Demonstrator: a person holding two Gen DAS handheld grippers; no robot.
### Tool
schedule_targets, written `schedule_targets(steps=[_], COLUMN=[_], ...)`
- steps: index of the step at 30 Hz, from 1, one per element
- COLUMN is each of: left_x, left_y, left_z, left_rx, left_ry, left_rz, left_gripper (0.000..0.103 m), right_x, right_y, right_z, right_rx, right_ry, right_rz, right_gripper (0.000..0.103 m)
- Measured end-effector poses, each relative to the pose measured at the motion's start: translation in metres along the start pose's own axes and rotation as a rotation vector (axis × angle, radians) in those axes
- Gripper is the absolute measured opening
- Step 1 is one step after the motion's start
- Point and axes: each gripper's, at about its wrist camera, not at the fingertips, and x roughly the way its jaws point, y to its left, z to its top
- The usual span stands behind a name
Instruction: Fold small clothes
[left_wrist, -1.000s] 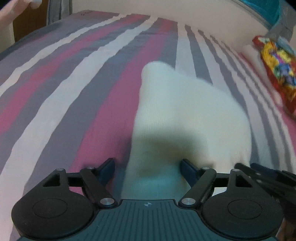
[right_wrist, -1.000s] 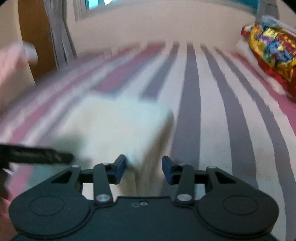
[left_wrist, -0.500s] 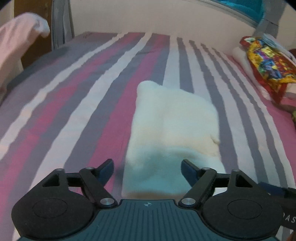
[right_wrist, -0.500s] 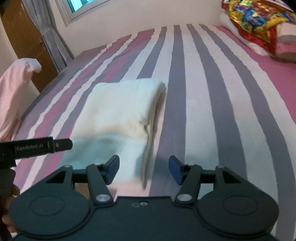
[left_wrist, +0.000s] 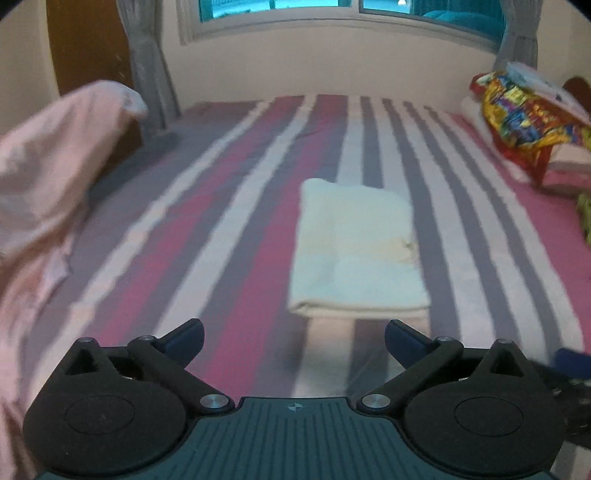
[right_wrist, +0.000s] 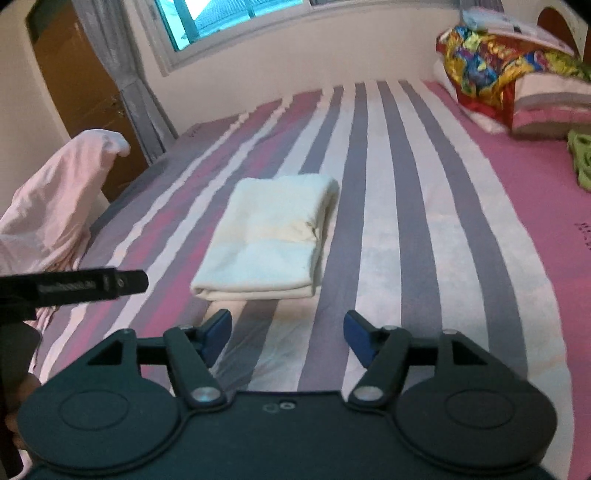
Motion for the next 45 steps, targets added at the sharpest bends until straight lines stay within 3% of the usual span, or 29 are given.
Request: schedule_targets(steps=[8, 15, 18, 24, 31, 45], left_x=[-0.064, -0.092, -0.104, -0.110, -0.119, -0.109], left_y=[0.016, 0.006, 0.007, 0.011, 0.005, 0.002], left_z=[-0.022, -0.037, -0.042, -0.044, -0.048, -0.047], left_rx=[-0.071, -0.026, -0.047, -0.096, -0.065, -0.060], left_ry=[-0.075, -0.122, -0.124, -0.115, -0.158, -0.103], left_rz=[-0.037, 0.023, 0.008, -0.013, 0.003, 0.025], left_gripper=[0.103, 0.103, 0.103, 0.103, 0.103, 0.103], right_x=[-0.059, -0.093, -0.103, -0.108, -0.110, -0.097], right_y=[0.023, 0.039, 0.043, 0.044, 0.045, 0.052], right_z=[-0.015, -0.025, -0.027, -0.028, -0.028, -0.026], right_rx=[0.005, -0.020, -0.034, -0.040, -0.033, -0.037], right_ry=[-0.074, -0.148, -0.184, -0.217, -0.231, -0.216], right_rz=[0.023, -0.001, -0.041, -0.070, -0.087, -0.199], right_gripper=[0.069, 0.071, 0.072, 0.072, 0.073, 0.074])
